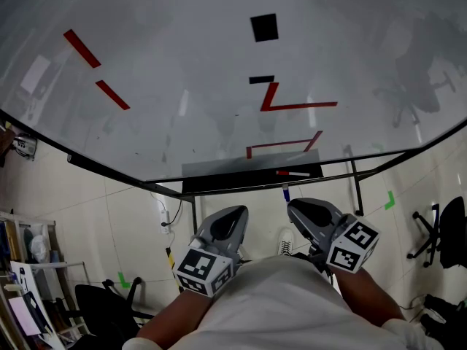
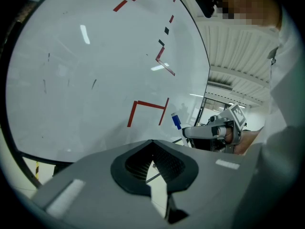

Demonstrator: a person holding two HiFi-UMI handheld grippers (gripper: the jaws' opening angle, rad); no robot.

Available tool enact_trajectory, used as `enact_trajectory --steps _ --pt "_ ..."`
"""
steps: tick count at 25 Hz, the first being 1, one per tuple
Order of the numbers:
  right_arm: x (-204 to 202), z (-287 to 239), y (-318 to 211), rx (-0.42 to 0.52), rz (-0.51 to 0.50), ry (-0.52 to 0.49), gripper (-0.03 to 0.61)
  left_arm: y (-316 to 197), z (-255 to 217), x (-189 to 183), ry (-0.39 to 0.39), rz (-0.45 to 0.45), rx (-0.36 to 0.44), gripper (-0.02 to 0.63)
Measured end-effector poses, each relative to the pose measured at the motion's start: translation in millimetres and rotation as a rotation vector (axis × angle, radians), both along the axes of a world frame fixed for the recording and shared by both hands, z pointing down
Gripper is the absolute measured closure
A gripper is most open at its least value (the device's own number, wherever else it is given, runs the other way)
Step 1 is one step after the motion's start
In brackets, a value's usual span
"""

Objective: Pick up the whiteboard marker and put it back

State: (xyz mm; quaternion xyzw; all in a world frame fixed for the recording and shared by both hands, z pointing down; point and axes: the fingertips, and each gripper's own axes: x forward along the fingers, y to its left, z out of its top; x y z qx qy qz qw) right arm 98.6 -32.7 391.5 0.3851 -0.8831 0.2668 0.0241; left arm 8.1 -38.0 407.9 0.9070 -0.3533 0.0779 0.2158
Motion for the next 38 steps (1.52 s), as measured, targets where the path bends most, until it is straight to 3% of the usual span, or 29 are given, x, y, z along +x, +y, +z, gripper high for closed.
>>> enact_trajectory --steps 5,16,38 --pt "-8.9 4.1 -2.7 0.007 -0.025 0.033 0.540 -0.5 2.7 -4.0 -0.004 -0.003 -0.010 0.597" --pt "-41.2 28.0 -22.9 0.085 -0.112 0.299 0.540 -0.2 10.4 -15.6 -0.004 -0.005 -0.043 0.597" --pt "-85.0 76.3 -59.3 0.081 -0.238 0.521 0.540 -7.6 17.6 -40.2 -0.006 -0.001 -0.071 0.597"
